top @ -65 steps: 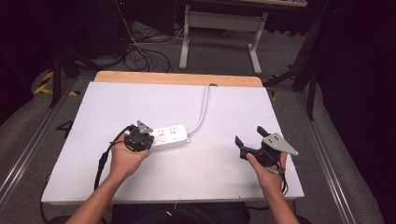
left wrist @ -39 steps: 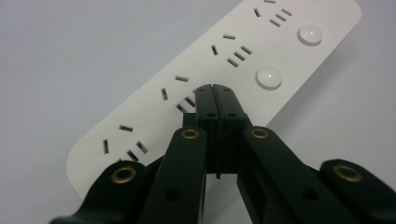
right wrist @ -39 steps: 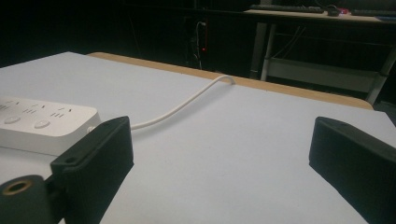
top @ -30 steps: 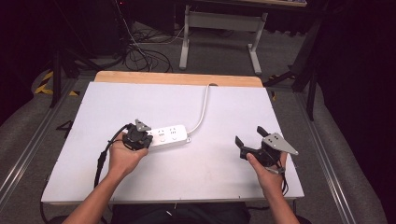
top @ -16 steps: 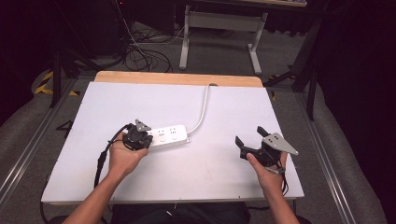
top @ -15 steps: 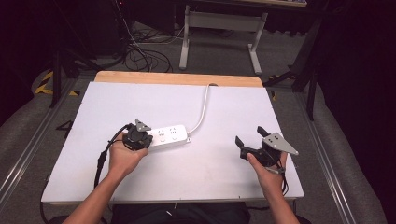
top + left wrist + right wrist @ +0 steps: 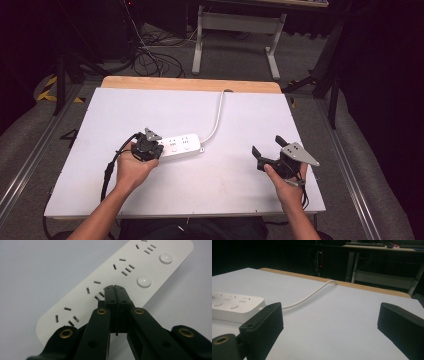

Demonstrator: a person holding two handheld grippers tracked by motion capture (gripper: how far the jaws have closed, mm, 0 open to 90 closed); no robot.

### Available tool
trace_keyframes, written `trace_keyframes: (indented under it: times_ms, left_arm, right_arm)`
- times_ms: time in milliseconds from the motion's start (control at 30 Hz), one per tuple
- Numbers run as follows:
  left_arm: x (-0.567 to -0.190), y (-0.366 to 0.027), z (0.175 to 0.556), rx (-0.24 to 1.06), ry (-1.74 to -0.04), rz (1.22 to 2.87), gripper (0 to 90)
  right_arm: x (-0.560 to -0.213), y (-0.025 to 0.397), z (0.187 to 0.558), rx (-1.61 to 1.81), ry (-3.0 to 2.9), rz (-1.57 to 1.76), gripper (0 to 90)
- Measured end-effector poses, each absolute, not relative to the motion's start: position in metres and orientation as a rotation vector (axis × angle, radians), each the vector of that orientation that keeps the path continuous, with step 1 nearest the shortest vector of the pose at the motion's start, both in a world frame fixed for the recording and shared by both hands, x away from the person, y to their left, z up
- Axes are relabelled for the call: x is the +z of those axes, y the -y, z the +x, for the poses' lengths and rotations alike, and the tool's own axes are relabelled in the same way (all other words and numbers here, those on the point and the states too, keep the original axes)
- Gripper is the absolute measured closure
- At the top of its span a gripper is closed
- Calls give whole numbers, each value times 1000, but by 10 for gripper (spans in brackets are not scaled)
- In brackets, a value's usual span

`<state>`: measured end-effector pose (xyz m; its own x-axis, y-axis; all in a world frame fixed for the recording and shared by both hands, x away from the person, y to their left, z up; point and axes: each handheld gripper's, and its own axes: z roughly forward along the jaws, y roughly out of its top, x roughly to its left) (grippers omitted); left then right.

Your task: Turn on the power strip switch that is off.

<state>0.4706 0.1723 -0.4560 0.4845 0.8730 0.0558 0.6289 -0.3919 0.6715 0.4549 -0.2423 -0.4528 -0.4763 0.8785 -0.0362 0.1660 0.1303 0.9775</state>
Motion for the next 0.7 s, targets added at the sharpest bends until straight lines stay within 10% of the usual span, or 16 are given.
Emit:
trace_keyframes:
  times_ms: [700]
  left_arm:
    - [-455, -180, 472, 536, -1254, 2118, 759]
  right_arm:
    - [-453, 241, 456, 1393, -1765, 1010, 69]
